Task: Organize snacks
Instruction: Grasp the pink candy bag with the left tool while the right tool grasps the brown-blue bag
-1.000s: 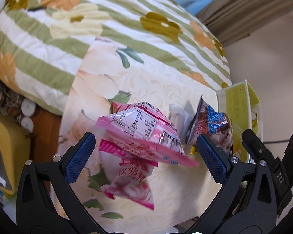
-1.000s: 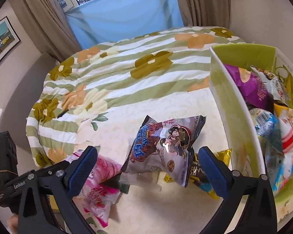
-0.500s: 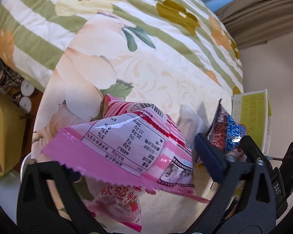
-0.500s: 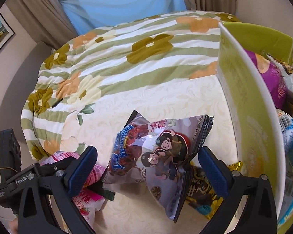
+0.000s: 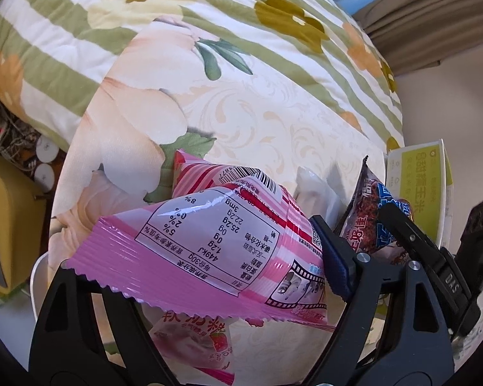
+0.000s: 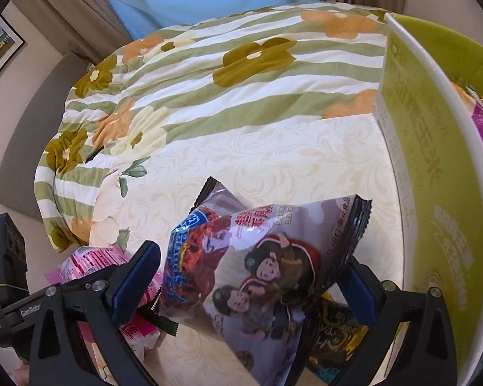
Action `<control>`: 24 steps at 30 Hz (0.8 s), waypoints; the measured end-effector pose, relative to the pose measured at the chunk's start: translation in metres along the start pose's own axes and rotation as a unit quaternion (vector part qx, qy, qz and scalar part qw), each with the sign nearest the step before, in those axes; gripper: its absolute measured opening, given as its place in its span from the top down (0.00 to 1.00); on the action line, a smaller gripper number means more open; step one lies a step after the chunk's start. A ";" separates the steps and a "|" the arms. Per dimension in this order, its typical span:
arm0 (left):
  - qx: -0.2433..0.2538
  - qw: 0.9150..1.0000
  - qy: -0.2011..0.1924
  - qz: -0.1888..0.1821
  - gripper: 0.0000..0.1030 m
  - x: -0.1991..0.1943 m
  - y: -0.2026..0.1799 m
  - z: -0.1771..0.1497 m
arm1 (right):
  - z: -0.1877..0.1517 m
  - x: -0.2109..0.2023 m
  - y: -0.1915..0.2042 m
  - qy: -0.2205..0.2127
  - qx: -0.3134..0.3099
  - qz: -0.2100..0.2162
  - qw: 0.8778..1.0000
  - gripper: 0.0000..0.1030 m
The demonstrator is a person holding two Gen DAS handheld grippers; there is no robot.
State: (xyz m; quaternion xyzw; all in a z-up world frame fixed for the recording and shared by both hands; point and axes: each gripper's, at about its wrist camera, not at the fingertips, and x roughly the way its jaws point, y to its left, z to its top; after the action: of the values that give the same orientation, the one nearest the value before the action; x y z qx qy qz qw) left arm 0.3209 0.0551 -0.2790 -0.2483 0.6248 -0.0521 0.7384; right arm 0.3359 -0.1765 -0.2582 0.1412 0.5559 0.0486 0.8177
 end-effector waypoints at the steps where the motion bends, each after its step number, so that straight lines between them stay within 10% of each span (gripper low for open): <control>1: 0.001 1.000 -0.002 -0.001 0.20 -0.002 0.000 0.000 | 0.001 0.001 0.000 0.002 0.000 0.002 1.000 0.00; 12: -0.007 1.000 -0.016 -0.010 0.20 -0.013 0.009 -0.003 | 0.002 0.011 0.000 0.017 -0.011 0.008 1.000 0.26; 24: 0.011 0.998 -0.049 -0.028 0.20 -0.052 0.010 -0.004 | -0.002 -0.025 0.001 -0.029 -0.012 -0.010 0.999 0.30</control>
State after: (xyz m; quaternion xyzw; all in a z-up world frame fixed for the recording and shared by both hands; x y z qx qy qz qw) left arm 0.3033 0.0825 -0.2372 -0.2602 0.5798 -0.0672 0.7692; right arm 0.3246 -0.1806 -0.2366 0.1267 0.5328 0.0427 0.8356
